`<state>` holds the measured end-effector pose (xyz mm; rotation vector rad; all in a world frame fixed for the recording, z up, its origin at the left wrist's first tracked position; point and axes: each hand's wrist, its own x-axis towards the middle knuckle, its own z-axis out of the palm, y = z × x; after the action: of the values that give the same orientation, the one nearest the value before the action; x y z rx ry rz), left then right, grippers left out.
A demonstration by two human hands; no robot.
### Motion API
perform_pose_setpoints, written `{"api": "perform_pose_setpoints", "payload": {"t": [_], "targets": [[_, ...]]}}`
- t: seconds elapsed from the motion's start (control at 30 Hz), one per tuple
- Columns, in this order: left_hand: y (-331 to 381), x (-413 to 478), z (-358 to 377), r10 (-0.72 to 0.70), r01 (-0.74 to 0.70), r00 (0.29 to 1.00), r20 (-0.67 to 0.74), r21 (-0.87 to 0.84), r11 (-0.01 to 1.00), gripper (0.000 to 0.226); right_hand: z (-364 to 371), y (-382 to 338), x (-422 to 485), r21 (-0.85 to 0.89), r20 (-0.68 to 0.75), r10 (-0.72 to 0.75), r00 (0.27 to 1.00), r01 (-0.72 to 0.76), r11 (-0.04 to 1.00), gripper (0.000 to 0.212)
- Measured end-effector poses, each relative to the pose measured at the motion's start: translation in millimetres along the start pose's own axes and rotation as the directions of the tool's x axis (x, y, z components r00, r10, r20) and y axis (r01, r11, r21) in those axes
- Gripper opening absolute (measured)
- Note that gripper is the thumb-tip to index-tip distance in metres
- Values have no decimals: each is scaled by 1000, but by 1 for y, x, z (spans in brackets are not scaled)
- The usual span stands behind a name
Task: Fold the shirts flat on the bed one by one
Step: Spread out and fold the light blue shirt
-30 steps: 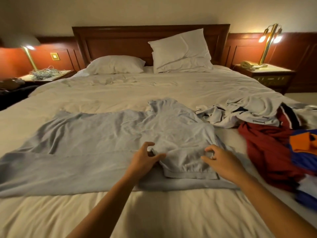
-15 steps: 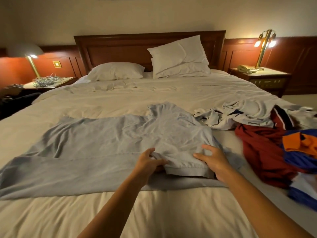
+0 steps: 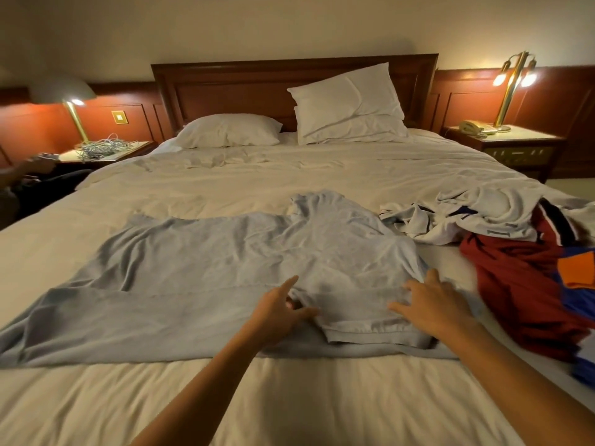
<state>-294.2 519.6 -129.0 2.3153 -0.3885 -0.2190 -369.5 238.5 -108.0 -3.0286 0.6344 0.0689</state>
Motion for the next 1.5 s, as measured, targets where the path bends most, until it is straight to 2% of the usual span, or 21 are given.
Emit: {"api": "perform_pose_setpoints", "payload": {"t": [0.07, 0.13, 0.17, 0.23, 0.27, 0.33, 0.4, 0.57, 0.63, 0.7, 0.77, 0.83, 0.9, 0.97, 1.07, 1.17, 1.27, 1.33, 1.37, 1.43, 1.5], "targets": [[-27, -4, -23, 81, -63, 982, -173, 105, 992, 66, -1, -14, 4, -112, -99, -16, 995, 5, 994, 64], [-65, -9, -53, 111, -45, 959, -262, 247, 968, 57, 2, -35, 9, -42, -106, -112, 988, 108, 993, 56], [-88, -13, -70, 82, 14, 963, -257, 352, 936, 57, 6, -47, 11, 71, -67, -171, 983, 175, 982, 52], [-137, -24, -107, -73, 150, 983, -171, 500, 853, 61, 20, -74, 13, 311, 36, -274, 961, 250, 917, 52], [-159, -29, -125, -152, 192, 981, -118, 546, 815, 64, 29, -87, 14, 362, 64, -314, 947, 271, 892, 56], [-198, -39, -159, -221, 206, 974, -57, 640, 740, 67, 49, -105, 18, 267, 108, -329, 938, 291, 919, 61], [-223, -46, -184, -240, 201, 970, -46, 705, 681, 69, 64, -112, 24, 132, 117, -279, 953, 263, 956, 62], [-247, -43, -215, -245, 245, 965, -95, 659, 711, 78, 76, -109, 27, 6, 74, -269, 960, 269, 963, 60], [-250, -40, -221, -221, 240, 969, -113, 654, 718, 80, 68, -99, 25, -13, 45, -208, 977, 208, 978, 58], [-251, -38, -227, -187, 234, 972, -143, 671, 703, 83, 60, -79, 22, -36, -54, -27, 998, 25, 999, 60], [-252, -40, -236, -171, 280, 960, -224, 689, 669, 85, 56, -48, 19, -21, -131, 184, 974, -189, 982, 64], [-255, -44, -246, -226, 404, 912, -342, 660, 633, 88, 53, -16, 16, 82, -97, 365, 926, -358, 930, 71], [-255, -49, -255, -331, 536, 839, -432, 545, 644, 94, 48, 3, 15, 154, -27, 446, 895, -437, 886, 87], [-253, -51, -259, -371, 582, 805, -463, 492, 647, 96, 45, 4, 15, 169, -21, 440, 898, -430, 887, 91], [-247, -49, -261, -322, 517, 847, -422, 517, 683, 87, 43, -6, 17, 131, -49, 402, 914, -393, 910, 71], [-246, -47, -263, -269, 420, 900, -344, 509, 751, 68, 38, -12, 15, 122, -38, 320, 947, -313, 942, 61], [-248, -53, -277, -222, 344, 915, -337, 366, 865, 48, 23, -5, 15, 195, -22, 238, 971, -229, 954, 54], [-248, -57, -295, -232, 335, 923, -307, 342, 878, 22, 10, 4, 17, 165, -34, 200, 979, -192, 967, 52], [-248, -58, -305, -248, 340, 928, -279, 357, 870, 18, 4, 6, 16, 134, -39, 196, 980, -189, 973, 51], [-244, -60, -322, -289, 377, 918, -271, 375, 847, 25, -3, 11, 16, 41, -14, 171, 985, -170, 985, 42], [-242, -60, -330, -346, 442, 893, -288, 418, 793, 52, -13, 11, 11, -41, 44, 161, 986, -160, 986, 44]]}}
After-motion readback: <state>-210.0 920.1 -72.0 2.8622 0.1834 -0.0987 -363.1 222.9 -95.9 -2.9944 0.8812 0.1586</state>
